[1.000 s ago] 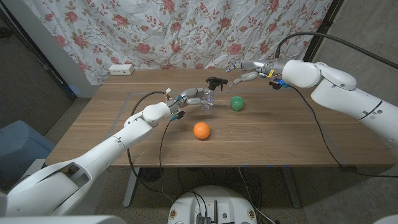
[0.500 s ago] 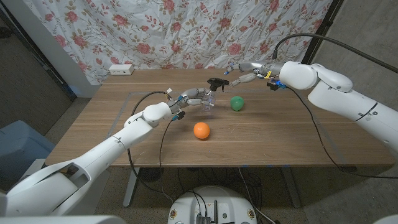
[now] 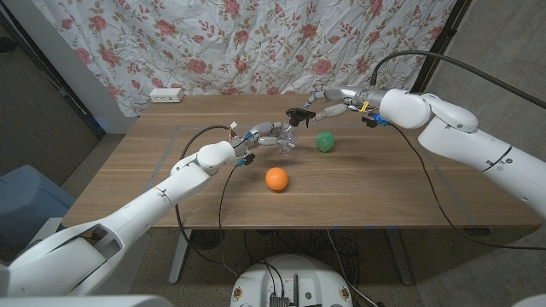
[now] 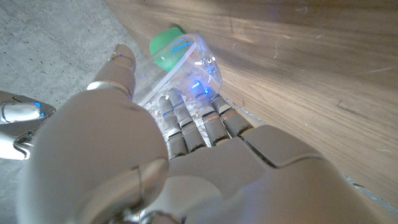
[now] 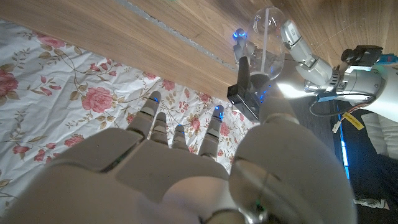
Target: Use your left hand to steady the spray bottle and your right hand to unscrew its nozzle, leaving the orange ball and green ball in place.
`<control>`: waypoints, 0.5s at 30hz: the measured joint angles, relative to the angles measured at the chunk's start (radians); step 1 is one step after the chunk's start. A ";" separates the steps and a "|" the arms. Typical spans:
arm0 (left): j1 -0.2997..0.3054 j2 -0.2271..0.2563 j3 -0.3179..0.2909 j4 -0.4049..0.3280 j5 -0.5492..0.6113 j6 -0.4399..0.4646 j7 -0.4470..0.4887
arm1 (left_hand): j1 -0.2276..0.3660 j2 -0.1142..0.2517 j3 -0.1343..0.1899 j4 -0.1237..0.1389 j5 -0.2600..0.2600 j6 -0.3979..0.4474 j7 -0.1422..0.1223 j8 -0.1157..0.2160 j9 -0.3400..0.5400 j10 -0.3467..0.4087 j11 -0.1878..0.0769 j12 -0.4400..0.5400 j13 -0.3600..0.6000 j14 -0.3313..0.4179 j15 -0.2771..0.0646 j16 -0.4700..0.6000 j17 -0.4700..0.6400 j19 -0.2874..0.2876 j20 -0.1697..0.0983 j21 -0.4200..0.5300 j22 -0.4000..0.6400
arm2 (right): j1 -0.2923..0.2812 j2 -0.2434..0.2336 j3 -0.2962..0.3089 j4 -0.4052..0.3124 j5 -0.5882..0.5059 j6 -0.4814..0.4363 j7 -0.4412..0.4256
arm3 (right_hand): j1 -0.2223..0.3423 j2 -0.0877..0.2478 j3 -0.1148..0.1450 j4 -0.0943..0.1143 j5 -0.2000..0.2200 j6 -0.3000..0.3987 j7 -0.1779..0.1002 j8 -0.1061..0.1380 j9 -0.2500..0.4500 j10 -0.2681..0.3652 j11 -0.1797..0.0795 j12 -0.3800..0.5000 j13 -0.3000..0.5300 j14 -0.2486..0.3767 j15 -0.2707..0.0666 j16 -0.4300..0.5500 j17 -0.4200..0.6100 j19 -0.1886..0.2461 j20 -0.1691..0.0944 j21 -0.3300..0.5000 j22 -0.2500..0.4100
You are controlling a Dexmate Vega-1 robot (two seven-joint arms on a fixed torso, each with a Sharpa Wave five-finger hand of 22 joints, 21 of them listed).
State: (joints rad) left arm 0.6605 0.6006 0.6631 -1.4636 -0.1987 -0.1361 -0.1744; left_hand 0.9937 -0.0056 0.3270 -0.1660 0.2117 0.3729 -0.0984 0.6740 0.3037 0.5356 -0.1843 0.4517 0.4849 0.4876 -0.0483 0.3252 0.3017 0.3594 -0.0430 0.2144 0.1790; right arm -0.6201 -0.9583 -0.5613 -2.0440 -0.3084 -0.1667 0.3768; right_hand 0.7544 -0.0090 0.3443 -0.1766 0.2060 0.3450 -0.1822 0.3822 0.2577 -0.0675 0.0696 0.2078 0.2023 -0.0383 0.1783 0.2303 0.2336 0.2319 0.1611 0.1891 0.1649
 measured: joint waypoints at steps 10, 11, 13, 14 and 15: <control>0.000 0.001 0.003 -0.004 0.003 0.001 -0.006 | -0.001 0.001 0.000 0.000 0.000 0.000 0.000 0.000 -0.004 0.000 0.000 -0.004 0.000 0.000 0.000 0.000 0.000 0.000 0.000 0.000 0.000 | -0.022 0.013 0.008 0.002 -0.003 0.006 -0.046 | 0.046 -0.001 0.012 -0.001 0.000 0.065 -0.023 0.040 0.007 0.027 -0.016 0.008 0.000 0.019 -0.019 0.008 0.001 0.022 -0.014 0.000 0.000; 0.000 0.001 0.003 -0.005 0.003 0.002 -0.006 | -0.001 0.001 0.000 0.000 0.000 0.000 0.000 0.000 -0.004 0.000 0.000 -0.004 0.001 0.000 0.000 0.000 0.000 0.000 0.000 0.000 0.000 | -0.023 0.013 0.008 0.002 -0.003 0.008 -0.051 | 0.054 -0.004 0.014 -0.003 0.000 0.073 -0.024 0.044 0.009 0.032 -0.015 0.008 0.000 0.020 -0.020 0.008 0.001 0.025 -0.011 0.000 0.000; 0.000 0.002 0.003 -0.005 0.003 0.002 -0.007 | -0.001 0.001 0.000 0.000 0.000 0.000 0.000 0.000 -0.004 0.000 0.000 -0.004 0.003 0.000 0.000 -0.004 0.000 0.000 0.000 0.000 0.000 | -0.028 0.017 0.009 0.006 -0.003 0.011 -0.059 | 0.062 0.004 0.015 -0.002 -0.006 0.092 -0.023 0.055 0.010 0.039 -0.021 0.008 0.000 0.026 -0.026 0.011 0.005 0.033 -0.011 0.000 0.000; 0.000 0.002 0.003 -0.006 0.003 0.003 -0.008 | -0.001 0.001 0.000 0.000 0.000 0.000 0.000 0.000 -0.004 0.000 0.000 -0.004 0.005 0.000 0.000 -0.004 0.000 0.000 0.000 0.000 0.000 | -0.029 0.018 0.010 0.007 -0.003 0.011 -0.059 | 0.062 0.004 0.017 0.000 -0.008 0.103 -0.023 0.061 0.010 0.042 -0.019 0.008 0.000 0.029 -0.029 0.014 0.006 0.037 -0.015 0.000 0.000; 0.000 0.003 0.003 -0.007 0.003 0.003 -0.008 | -0.001 0.001 0.000 0.000 0.000 0.000 0.000 0.000 -0.004 0.000 0.000 -0.004 0.005 0.000 0.000 -0.004 0.000 0.000 0.000 0.000 0.000 | -0.031 0.019 0.011 0.009 -0.003 0.011 -0.059 | 0.063 0.005 0.018 0.001 -0.009 0.109 -0.027 0.065 0.013 0.043 -0.019 0.008 0.000 0.032 -0.032 0.015 0.006 0.038 -0.016 0.000 0.000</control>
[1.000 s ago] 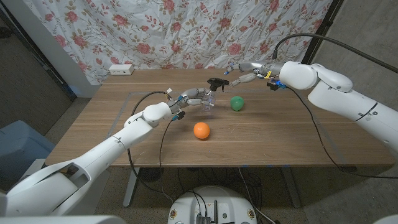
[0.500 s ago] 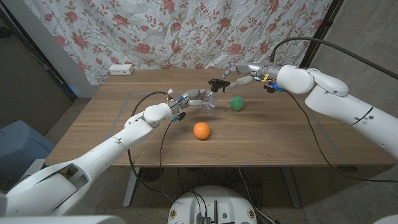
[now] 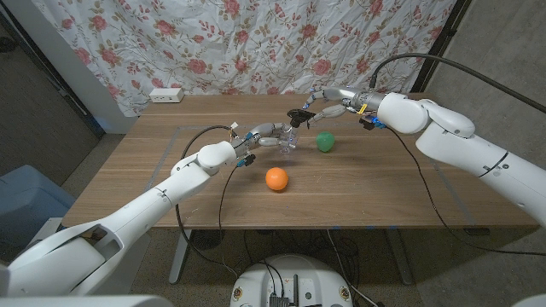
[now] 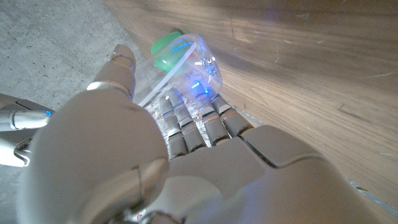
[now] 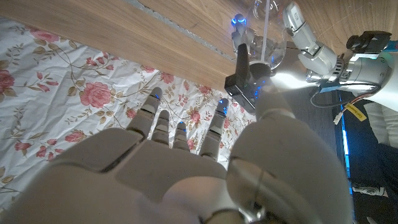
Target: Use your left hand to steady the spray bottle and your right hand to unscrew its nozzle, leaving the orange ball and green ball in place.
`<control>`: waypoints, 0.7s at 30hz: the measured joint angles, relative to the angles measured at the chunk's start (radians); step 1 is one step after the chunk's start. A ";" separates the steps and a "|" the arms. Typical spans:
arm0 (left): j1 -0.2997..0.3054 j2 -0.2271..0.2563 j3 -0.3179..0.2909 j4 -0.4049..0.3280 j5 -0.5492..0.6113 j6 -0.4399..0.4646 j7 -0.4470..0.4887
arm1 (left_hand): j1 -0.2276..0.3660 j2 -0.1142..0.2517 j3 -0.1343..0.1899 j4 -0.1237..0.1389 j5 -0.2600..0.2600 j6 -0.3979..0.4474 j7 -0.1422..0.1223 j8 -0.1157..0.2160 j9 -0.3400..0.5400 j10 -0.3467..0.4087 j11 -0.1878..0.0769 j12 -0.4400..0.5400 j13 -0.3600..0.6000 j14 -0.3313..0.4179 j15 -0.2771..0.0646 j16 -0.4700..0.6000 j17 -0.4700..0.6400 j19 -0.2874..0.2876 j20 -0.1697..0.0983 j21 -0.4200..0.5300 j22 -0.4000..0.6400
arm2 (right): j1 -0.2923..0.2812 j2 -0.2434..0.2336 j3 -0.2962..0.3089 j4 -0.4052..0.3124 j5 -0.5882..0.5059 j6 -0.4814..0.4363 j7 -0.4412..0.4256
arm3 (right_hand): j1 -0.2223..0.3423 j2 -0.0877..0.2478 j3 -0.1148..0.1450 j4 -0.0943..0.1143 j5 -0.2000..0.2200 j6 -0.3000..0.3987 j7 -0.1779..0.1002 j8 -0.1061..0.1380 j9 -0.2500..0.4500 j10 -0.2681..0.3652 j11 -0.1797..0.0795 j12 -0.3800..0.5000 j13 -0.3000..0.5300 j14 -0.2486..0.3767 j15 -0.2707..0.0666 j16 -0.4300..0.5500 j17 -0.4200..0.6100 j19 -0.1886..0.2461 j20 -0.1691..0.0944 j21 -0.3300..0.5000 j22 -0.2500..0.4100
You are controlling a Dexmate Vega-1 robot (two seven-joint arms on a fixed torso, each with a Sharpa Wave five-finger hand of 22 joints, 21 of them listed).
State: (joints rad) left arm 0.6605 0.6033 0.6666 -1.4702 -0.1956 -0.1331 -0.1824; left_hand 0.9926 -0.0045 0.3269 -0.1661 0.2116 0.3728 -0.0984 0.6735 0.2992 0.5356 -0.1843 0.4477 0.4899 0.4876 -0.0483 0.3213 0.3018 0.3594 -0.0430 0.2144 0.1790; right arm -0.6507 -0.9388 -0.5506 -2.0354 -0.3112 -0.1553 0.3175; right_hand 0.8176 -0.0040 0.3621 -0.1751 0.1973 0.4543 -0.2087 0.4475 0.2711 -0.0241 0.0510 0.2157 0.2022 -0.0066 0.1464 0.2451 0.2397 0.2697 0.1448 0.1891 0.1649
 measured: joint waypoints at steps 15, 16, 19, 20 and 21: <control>0.001 0.000 0.000 -0.001 0.000 -0.004 -0.005 | 0.000 0.000 -0.001 -0.001 0.000 0.000 0.000 0.004 -0.003 0.002 0.002 -0.004 0.002 0.000 0.000 0.000 0.000 0.000 0.000 0.000 0.000 | -0.018 0.026 0.006 0.024 0.014 0.014 -0.030 | 0.096 0.002 0.026 -0.007 0.000 0.103 -0.008 0.052 -0.002 0.039 -0.028 0.000 0.000 0.029 -0.018 0.010 0.005 0.025 -0.025 0.000 0.000; 0.001 -0.003 0.002 0.004 0.000 -0.005 -0.005 | 0.000 0.000 -0.002 -0.002 0.000 0.000 0.000 0.004 -0.003 0.004 0.004 -0.003 0.003 0.000 0.000 0.000 0.000 0.000 0.000 0.000 0.000 | -0.018 0.028 0.006 0.025 0.039 0.021 -0.052 | 0.096 0.002 0.026 -0.007 0.000 0.108 -0.009 0.055 -0.001 0.039 -0.028 0.000 0.000 0.028 -0.018 0.010 0.005 0.025 -0.025 0.000 0.000; 0.001 -0.004 0.002 0.007 -0.001 -0.008 -0.005 | 0.000 0.000 -0.003 -0.003 0.000 0.000 0.000 0.004 -0.003 0.004 0.004 -0.002 0.004 0.000 0.000 0.000 0.000 0.000 0.000 0.000 0.000 | -0.019 0.034 0.006 0.028 0.048 0.022 -0.058 | 0.109 0.010 0.031 -0.007 0.000 0.122 -0.009 0.063 0.001 0.046 -0.035 0.000 0.000 0.036 -0.025 0.014 0.005 0.029 -0.029 0.000 0.000; 0.002 -0.004 0.002 0.007 -0.001 -0.009 -0.005 | 0.000 0.000 -0.003 -0.003 0.000 0.000 0.000 0.004 -0.003 0.004 0.004 0.000 0.004 0.000 0.000 0.000 0.000 0.000 0.000 0.000 0.000 | -0.019 0.036 0.006 0.029 0.051 0.022 -0.060 | 0.125 0.003 0.033 -0.007 0.000 0.124 -0.011 0.063 0.001 0.046 -0.035 0.000 0.000 0.036 -0.026 0.014 0.005 0.031 -0.031 0.000 0.000; 0.002 -0.004 0.002 0.007 -0.002 -0.009 -0.005 | 0.000 0.000 -0.003 -0.003 0.000 0.000 0.000 0.005 -0.003 0.004 0.004 0.001 0.004 0.000 0.000 0.000 0.000 0.000 0.000 0.000 0.000 | -0.019 0.038 0.006 0.030 0.052 0.022 -0.060 | 0.136 0.004 0.034 -0.007 0.000 0.128 -0.008 0.063 0.001 0.050 -0.038 0.000 0.000 0.039 -0.029 0.014 0.005 0.030 -0.031 0.000 0.000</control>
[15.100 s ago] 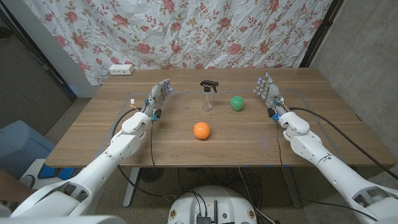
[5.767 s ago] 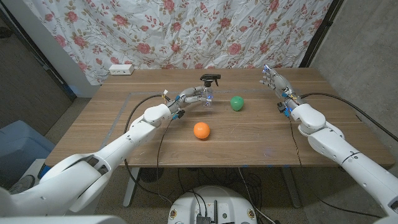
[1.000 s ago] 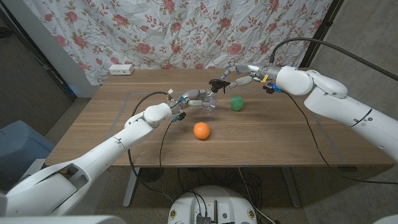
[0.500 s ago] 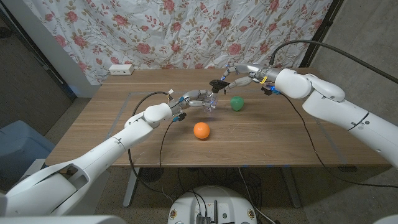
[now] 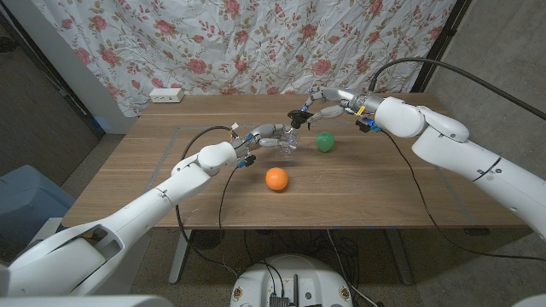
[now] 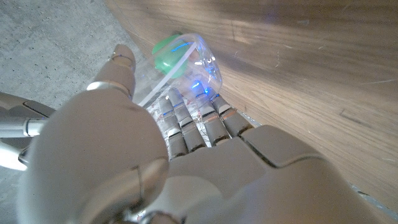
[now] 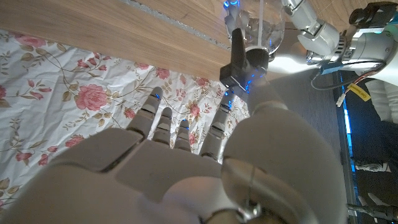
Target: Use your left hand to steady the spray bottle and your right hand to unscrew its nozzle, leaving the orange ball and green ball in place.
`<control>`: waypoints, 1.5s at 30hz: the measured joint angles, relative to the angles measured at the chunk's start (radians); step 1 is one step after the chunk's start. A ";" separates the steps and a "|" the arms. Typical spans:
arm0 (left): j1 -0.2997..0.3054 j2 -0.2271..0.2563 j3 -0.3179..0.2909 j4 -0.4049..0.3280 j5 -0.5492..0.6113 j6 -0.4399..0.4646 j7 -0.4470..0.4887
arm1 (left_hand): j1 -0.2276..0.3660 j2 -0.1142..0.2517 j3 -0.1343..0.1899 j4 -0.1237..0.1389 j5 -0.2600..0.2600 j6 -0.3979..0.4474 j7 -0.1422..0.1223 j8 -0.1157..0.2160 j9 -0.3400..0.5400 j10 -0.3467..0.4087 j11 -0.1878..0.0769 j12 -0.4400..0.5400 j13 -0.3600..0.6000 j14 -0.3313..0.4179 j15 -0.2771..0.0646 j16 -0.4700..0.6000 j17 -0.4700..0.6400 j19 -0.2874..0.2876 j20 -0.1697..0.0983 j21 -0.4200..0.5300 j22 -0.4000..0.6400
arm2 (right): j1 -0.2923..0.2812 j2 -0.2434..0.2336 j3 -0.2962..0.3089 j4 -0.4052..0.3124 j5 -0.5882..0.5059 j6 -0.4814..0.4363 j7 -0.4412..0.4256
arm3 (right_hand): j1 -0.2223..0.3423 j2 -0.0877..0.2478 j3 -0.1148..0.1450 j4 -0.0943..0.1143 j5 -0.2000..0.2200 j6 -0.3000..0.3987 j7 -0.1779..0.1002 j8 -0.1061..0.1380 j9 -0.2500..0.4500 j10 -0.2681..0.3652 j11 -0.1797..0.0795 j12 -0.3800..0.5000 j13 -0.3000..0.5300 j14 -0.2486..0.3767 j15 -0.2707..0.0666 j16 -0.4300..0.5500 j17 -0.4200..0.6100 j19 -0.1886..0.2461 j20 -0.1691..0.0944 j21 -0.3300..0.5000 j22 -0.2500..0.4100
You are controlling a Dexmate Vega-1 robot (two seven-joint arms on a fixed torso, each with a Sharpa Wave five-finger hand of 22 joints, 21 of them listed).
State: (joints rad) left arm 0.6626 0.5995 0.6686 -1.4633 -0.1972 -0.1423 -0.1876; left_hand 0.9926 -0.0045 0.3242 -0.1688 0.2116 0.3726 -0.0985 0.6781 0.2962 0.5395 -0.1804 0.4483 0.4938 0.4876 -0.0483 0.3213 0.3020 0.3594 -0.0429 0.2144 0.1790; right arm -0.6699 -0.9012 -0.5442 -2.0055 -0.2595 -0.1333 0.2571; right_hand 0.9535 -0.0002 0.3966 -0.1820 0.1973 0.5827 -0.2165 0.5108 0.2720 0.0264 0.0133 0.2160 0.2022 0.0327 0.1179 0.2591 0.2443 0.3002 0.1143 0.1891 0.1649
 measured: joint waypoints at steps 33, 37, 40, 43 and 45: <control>-0.011 -0.012 0.004 0.032 -0.011 -0.016 -0.020 | 0.012 0.012 0.003 0.003 0.000 0.001 0.001 0.014 -0.011 0.000 0.000 -0.004 0.005 0.008 0.000 -0.008 0.000 0.000 0.000 0.000 0.000 | 0.022 0.030 -0.014 0.042 0.084 0.019 -0.006 | 0.144 0.074 0.048 -0.001 0.016 0.141 -0.009 0.065 0.006 0.072 -0.049 0.008 -0.002 0.021 -0.040 0.015 0.018 0.001 -0.034 0.000 0.000; -0.015 -0.016 0.006 0.040 -0.012 -0.016 -0.023 | 0.012 0.012 0.003 0.003 0.000 0.001 0.001 0.014 -0.011 0.000 0.000 -0.003 0.005 0.008 0.000 -0.008 0.000 0.000 0.000 0.000 0.000 | 0.027 0.033 -0.016 0.051 0.096 0.023 -0.004 | 0.154 0.083 0.048 -0.001 0.016 0.146 -0.004 0.066 0.003 0.076 -0.053 0.008 -0.002 0.021 -0.040 0.015 0.018 0.005 -0.038 0.000 0.000; -0.018 -0.019 0.007 0.045 -0.012 -0.016 -0.024 | 0.012 0.012 0.003 0.003 0.000 0.001 0.001 0.014 -0.010 0.000 0.000 0.000 0.005 0.007 0.000 -0.008 0.000 0.000 0.000 0.000 0.000 | 0.031 0.036 -0.019 0.060 0.102 0.025 -0.003 | 0.163 0.092 0.055 -0.003 0.021 0.150 -0.007 0.066 0.001 0.077 -0.055 0.008 -0.002 0.018 -0.042 0.019 0.018 0.003 -0.043 0.000 0.000; -0.018 -0.019 0.007 0.045 -0.012 -0.016 -0.024 | 0.012 0.012 0.003 0.003 0.000 0.001 0.001 0.014 -0.010 0.000 0.000 0.000 0.009 0.007 0.000 -0.008 0.000 0.000 0.000 0.000 0.000 | 0.034 0.037 -0.020 0.065 0.102 0.025 -0.003 | 0.175 0.094 0.057 -0.001 0.025 0.157 -0.007 0.070 0.000 0.081 -0.058 0.008 -0.002 0.021 -0.050 0.019 0.023 0.000 -0.047 0.000 0.000; -0.023 -0.026 0.010 0.055 -0.012 -0.016 -0.024 | 0.012 0.012 0.003 0.003 0.000 0.001 0.001 0.014 -0.010 0.000 0.000 0.000 0.011 0.007 0.000 -0.008 0.000 0.000 0.000 0.000 0.000 | 0.038 0.038 -0.021 0.071 0.115 0.030 0.001 | 0.181 0.100 0.057 -0.001 0.027 0.157 -0.007 0.070 -0.001 0.083 -0.060 0.008 -0.002 0.021 -0.050 0.019 0.023 0.000 -0.047 0.000 0.000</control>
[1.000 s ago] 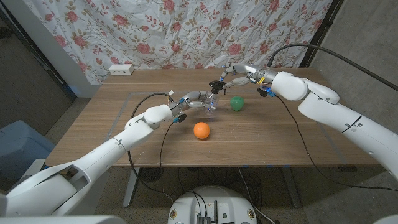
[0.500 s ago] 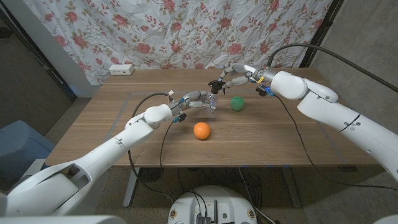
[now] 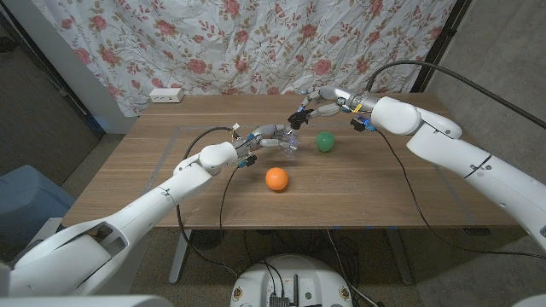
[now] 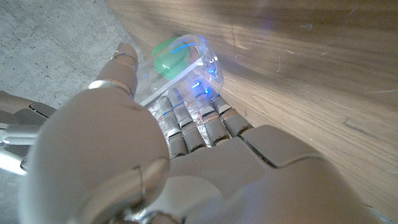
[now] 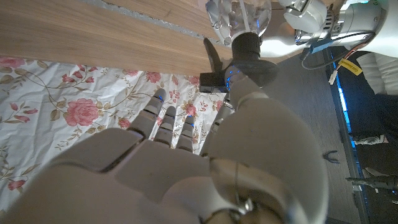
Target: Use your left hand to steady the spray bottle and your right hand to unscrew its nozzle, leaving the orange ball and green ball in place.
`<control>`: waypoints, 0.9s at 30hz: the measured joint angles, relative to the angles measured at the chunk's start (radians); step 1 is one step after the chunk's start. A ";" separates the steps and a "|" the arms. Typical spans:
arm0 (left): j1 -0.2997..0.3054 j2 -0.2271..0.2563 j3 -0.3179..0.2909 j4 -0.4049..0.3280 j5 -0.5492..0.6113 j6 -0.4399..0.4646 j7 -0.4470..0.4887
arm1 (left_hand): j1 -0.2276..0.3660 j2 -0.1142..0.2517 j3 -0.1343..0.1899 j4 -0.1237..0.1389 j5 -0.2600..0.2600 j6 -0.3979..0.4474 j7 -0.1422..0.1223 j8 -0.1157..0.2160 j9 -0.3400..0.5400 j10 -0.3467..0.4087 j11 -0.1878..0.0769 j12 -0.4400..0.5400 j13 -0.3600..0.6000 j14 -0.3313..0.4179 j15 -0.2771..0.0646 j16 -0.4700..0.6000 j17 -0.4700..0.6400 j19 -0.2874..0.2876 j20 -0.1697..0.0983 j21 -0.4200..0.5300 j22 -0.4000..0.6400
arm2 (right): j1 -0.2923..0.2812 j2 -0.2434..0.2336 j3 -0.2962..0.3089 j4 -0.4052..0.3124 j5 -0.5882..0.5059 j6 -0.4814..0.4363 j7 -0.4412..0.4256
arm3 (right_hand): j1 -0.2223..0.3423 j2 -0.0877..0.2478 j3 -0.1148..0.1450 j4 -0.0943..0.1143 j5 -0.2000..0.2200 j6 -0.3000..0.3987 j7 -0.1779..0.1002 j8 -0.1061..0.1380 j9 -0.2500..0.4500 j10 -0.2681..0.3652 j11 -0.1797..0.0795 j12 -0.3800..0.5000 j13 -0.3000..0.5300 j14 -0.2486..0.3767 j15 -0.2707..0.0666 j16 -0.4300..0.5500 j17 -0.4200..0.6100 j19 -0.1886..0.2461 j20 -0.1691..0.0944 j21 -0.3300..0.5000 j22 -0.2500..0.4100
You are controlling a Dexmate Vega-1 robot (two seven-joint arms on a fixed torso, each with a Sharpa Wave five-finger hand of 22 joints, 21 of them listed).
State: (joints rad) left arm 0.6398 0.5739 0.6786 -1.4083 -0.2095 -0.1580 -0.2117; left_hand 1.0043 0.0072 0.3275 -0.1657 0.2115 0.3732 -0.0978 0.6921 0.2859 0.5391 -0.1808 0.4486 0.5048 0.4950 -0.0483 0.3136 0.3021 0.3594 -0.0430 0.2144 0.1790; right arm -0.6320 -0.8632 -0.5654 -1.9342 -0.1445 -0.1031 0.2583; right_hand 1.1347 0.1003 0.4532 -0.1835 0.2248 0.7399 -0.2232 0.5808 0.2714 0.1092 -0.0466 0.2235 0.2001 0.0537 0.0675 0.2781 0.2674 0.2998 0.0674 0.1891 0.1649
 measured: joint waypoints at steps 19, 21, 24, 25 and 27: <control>-0.021 -0.025 0.009 0.043 -0.001 -0.004 0.003 | 0.000 0.000 0.000 0.000 0.000 0.000 0.000 0.008 -0.005 0.004 0.004 -0.001 0.001 0.000 0.000 -0.008 0.000 0.000 0.000 0.000 0.000 | 0.024 0.014 -0.008 0.045 0.024 0.028 0.001 | 0.082 0.011 0.025 -0.011 0.023 0.025 0.003 0.000 -0.015 0.009 -0.009 0.000 0.000 -0.015 -0.015 0.000 0.009 -0.018 -0.018 -0.004 0.000; -0.024 -0.028 0.010 0.049 0.000 -0.007 0.003 | 0.000 0.000 0.000 0.000 0.000 0.000 0.000 0.008 -0.005 0.004 0.004 -0.001 0.002 0.000 0.000 -0.008 0.000 0.000 0.000 0.000 0.000 | 0.026 0.015 -0.009 0.049 0.025 0.031 0.001 | 0.100 0.005 0.025 -0.011 0.027 0.025 0.003 0.000 -0.016 0.008 -0.016 0.000 0.000 -0.018 -0.018 0.000 0.009 -0.022 -0.014 -0.004 0.000; -0.029 -0.032 0.012 0.058 0.002 -0.011 0.003 | 0.000 0.000 0.000 0.000 0.000 0.000 0.000 0.008 -0.005 0.008 0.008 -0.001 0.003 0.000 0.000 -0.008 0.000 0.000 0.000 0.000 0.000 | 0.029 0.017 -0.009 0.055 0.028 0.035 -0.001 | 0.107 0.008 0.025 -0.011 0.027 0.025 0.003 0.000 -0.020 0.005 -0.020 -0.001 0.000 -0.018 -0.018 0.000 0.009 -0.022 -0.014 -0.004 0.000; -0.029 -0.032 0.012 0.058 0.002 -0.011 0.003 | 0.000 0.000 0.000 0.000 0.000 0.000 0.000 0.008 -0.005 0.008 0.008 -0.001 0.003 0.000 0.000 -0.008 0.000 0.000 0.000 0.000 0.000 | 0.029 0.017 -0.009 0.055 0.028 0.035 -0.001 | 0.117 -0.001 0.025 -0.011 0.031 0.025 0.003 -0.001 -0.021 0.003 -0.022 -0.005 0.000 -0.018 -0.018 0.000 0.009 -0.022 -0.014 -0.004 0.000; -0.032 -0.035 0.013 0.063 0.003 -0.015 0.003 | 0.000 0.000 0.000 -0.001 0.000 0.000 0.000 0.008 -0.005 0.008 0.008 -0.003 0.003 0.000 0.000 -0.008 0.000 0.000 0.000 0.000 0.000 | 0.031 0.019 -0.010 0.061 0.029 0.038 -0.003 | 0.133 -0.002 0.029 -0.015 0.032 0.025 0.003 -0.008 -0.025 0.003 -0.022 -0.008 0.000 -0.023 -0.023 0.000 0.009 -0.026 -0.018 -0.004 0.000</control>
State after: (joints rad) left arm 0.6077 0.5394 0.6911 -1.3456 -0.2069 -0.1729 -0.2087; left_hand 1.0043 0.0072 0.3270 -0.1662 0.2115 0.3730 -0.0981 0.7001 0.2804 0.5466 -0.1732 0.4454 0.5079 0.4950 -0.0483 0.3059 0.3021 0.3594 -0.0429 0.2144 0.1790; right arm -0.6007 -0.8445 -0.5749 -1.8732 -0.1158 -0.0647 0.2551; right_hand 1.2676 0.0987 0.4822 -0.1984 0.2567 0.7647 -0.2200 0.5732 0.2464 0.1123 -0.0683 0.2158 0.2002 0.0305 0.0444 0.2782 0.2766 0.2742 0.0499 0.1849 0.1649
